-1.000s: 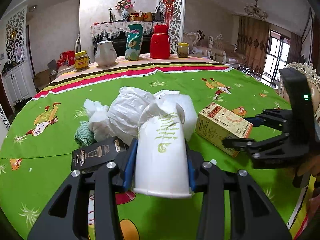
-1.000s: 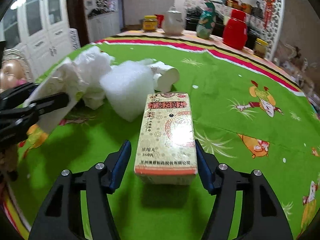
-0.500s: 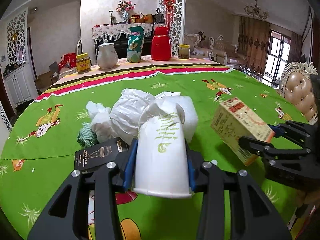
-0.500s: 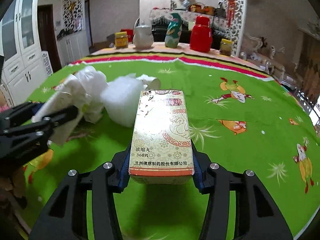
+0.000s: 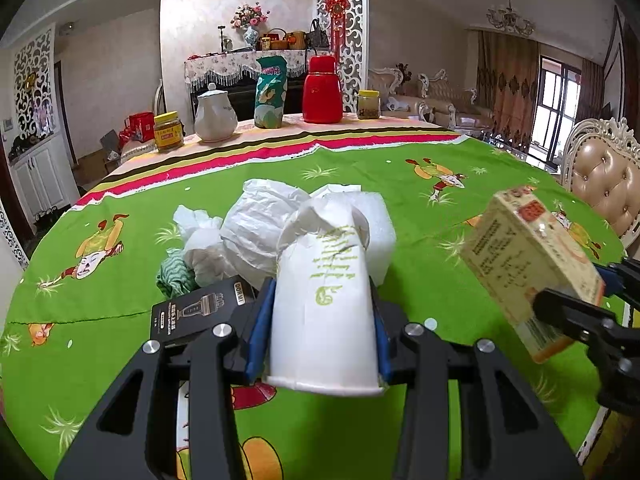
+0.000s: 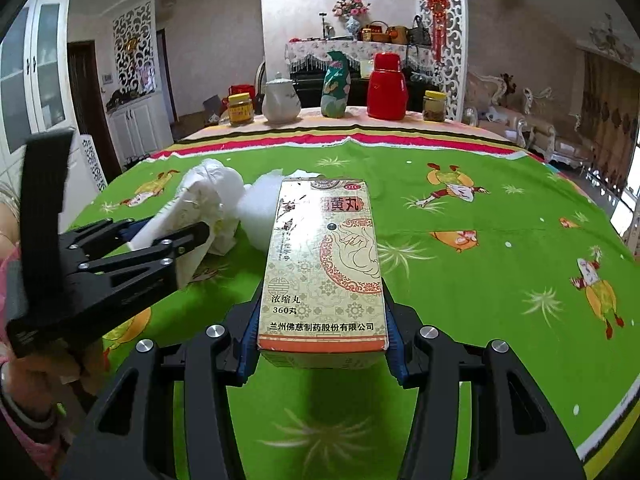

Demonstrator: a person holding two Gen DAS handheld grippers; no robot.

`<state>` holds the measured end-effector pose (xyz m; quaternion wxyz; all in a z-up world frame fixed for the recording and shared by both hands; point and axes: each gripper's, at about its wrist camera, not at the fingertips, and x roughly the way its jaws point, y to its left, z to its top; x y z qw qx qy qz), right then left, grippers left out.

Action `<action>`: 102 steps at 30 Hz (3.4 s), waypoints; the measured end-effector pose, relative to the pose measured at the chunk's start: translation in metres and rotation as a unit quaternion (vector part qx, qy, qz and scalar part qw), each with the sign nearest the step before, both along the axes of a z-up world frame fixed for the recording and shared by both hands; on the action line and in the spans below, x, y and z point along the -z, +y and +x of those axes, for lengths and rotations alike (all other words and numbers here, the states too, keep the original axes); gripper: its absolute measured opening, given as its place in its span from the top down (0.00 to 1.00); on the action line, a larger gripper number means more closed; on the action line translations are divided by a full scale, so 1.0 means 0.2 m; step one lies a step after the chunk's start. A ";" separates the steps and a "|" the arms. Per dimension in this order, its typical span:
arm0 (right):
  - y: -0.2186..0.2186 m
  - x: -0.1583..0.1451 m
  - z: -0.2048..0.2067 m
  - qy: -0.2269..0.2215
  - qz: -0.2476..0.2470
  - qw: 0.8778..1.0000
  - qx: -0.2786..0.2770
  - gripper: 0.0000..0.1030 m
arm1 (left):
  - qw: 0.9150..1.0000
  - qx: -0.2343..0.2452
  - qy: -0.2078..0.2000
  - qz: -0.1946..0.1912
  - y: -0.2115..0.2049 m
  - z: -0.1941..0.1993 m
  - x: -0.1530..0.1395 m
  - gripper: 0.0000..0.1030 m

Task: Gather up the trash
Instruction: 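Grasp the medicine carton with the right tool while the left tool holds the cup, then carry the cup and carton toward the wastebasket with both tools, then open both tools over the pink wastebasket to drop cup and carton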

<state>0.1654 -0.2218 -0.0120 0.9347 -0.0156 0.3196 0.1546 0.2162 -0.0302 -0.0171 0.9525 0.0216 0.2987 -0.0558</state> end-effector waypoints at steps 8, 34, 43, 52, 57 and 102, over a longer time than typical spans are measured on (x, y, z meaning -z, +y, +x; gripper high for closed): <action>-0.04 0.00 -0.08 -0.003 0.036 0.999 0.029 0.53 | 1.000 0.007 -0.013 0.016 -0.05 -0.02 0.01 0.60; 0.19 -0.08 -0.50 -0.038 0.053 0.998 -0.003 0.53 | 0.993 -0.037 -0.109 -0.039 0.49 -0.94 -0.23 0.59; 0.54 -0.07 -0.55 -0.039 0.042 0.994 -0.089 0.53 | 0.990 -0.106 -0.088 -0.022 0.85 -1.14 -0.15 0.59; 0.92 -0.06 -0.63 -0.035 0.024 0.983 -0.177 0.53 | 0.981 -0.173 -0.087 -0.007 1.16 -1.39 -0.15 0.59; 1.15 -0.03 -0.71 -0.027 0.008 0.972 -0.235 0.53 | 0.973 -0.212 -0.085 -0.006 1.33 -1.53 -0.14 0.59; 2.03 -0.05 -0.69 0.001 0.019 0.921 -0.389 0.27 | 0.905 -0.419 -0.061 0.045 2.15 -1.69 -0.12 0.05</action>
